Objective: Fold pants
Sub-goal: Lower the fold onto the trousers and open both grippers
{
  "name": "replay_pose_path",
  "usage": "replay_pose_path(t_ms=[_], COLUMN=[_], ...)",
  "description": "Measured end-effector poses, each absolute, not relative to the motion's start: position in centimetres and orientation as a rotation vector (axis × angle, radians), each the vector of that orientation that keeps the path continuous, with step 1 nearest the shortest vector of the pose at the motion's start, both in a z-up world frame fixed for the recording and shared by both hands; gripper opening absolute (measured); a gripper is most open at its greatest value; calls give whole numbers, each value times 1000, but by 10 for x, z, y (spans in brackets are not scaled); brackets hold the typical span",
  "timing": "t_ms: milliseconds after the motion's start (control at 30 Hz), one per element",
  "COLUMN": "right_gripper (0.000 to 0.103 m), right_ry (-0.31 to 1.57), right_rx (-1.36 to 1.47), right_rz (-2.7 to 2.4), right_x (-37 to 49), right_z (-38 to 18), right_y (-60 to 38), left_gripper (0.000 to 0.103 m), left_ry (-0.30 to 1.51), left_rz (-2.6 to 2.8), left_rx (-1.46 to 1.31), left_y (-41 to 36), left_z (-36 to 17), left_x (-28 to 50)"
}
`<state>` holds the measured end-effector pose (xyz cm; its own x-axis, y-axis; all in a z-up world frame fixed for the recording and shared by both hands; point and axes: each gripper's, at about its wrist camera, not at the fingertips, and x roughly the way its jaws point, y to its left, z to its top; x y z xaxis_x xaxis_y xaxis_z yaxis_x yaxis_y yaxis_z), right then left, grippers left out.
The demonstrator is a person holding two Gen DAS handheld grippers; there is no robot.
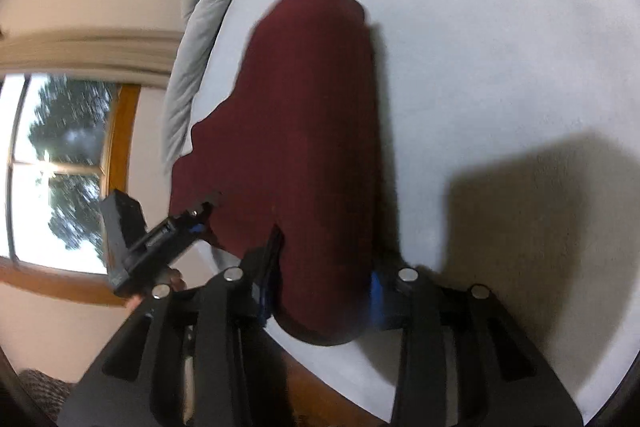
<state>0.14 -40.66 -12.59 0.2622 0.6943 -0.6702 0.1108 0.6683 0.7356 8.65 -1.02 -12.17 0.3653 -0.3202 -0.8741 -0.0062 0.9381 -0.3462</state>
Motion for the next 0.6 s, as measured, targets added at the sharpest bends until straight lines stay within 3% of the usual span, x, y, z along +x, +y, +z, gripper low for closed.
replay_pose_path(t_ms=[33, 67, 367, 600], right_gripper=[49, 50, 47, 42], right_ry=[1261, 1255, 1045, 1149], right_rx=[706, 658, 280, 329], right_rz=[434, 416, 315, 286], right_x=[2, 3, 22, 65], right_z=[-116, -108, -16, -66], right_y=[-404, -401, -380, -371], left_gripper=[42, 46, 58, 57], left_ry=[1188, 1191, 1035, 1167], left_rz=[-208, -207, -351, -383], left_rx=[-308, -295, -253, -217], left_y=[-12, -12, -51, -83], left_z=[-118, -114, -45, -96], left_x=[87, 87, 99, 129])
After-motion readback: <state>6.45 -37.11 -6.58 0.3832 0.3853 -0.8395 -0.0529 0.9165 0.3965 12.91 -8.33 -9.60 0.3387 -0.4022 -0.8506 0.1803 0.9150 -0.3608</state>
